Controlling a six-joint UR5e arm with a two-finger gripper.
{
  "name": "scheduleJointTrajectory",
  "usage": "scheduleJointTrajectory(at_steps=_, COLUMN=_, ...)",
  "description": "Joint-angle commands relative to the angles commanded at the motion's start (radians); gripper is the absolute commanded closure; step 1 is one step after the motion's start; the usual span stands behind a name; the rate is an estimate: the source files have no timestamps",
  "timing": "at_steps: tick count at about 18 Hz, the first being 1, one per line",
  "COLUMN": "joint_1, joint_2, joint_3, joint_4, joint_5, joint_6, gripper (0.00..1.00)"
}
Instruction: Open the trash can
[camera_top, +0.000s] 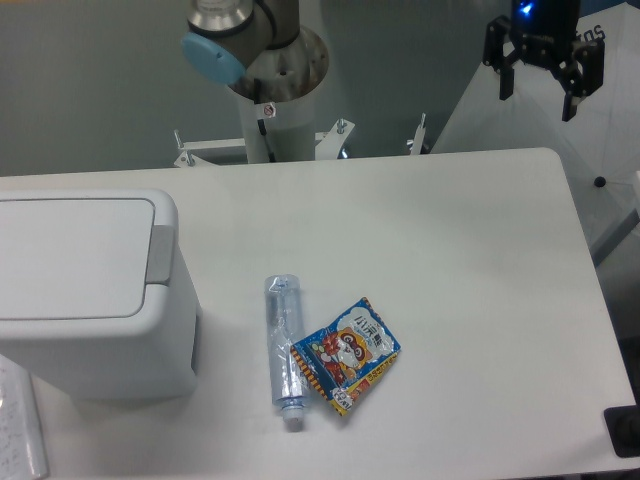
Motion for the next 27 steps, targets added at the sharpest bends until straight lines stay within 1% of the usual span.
scheduleJointTrajectory(at_steps=4, joint_1=-0.003, joint_2=0.000, joint_3=0.006, joint_4=-0.003, joint_5=-0.009, joint_6=-0.005, gripper=0.00)
scheduleJointTrajectory(at_steps=5, joint_1=-0.015, joint_2=0.000, joint_3=0.006, joint_4=-0.003, joint_5=-0.011, joint_6=-0.024, gripper=0.00)
scheduleJointTrajectory(at_steps=7, joint_1=-0.064, joint_2=-0.002, joint_3=0.006, joint_4=-0.003, joint_5=-0.009, joint_6=-0.098, gripper=0.00)
scheduleJointTrajectory(at_steps=9, joint_1=-0.095, joint_2=-0.005, joint_3=0.011, joint_4=-0.002, joint_5=-0.014, joint_6=-0.222, gripper=0.00)
scheduleJointTrajectory(at_steps=12, joint_1=-0.158, joint_2=-0.012, joint_3=0.060, joint_4=-0.009, joint_5=-0.046, joint_6=-0.400, gripper=0.00)
scheduleJointTrajectory(at_steps=16, joint_1=-0.239, joint_2=-0.003, joint_3=0.071, joint_4=-0.003, joint_5=-0.104, joint_6=-0.572, gripper=0.00)
scheduleJointTrajectory(at_steps=19, joint_1=-0.291, joint_2=-0.009, joint_3=0.097, joint_4=-0.003, joint_5=-0.127, joint_6=-0.742, gripper=0.00)
scheduleJointTrajectory(at_steps=21, joint_1=-0.333, joint_2=-0.014, joint_3=0.100, joint_4=0.002, joint_5=-0.132, joint_6=-0.855, gripper=0.00)
scheduleJointTrajectory(at_steps=25, joint_1=-0.419, joint_2=-0.038, joint_3=0.100, joint_4=0.049, joint_5=-0.140, joint_6=-1.122, gripper=0.00)
scheduleJointTrajectory(at_steps=27, joint_1=-0.471, joint_2=-0.052, joint_3=0.095, joint_4=0.095, joint_5=-0.138, joint_6=-1.266, gripper=0.00)
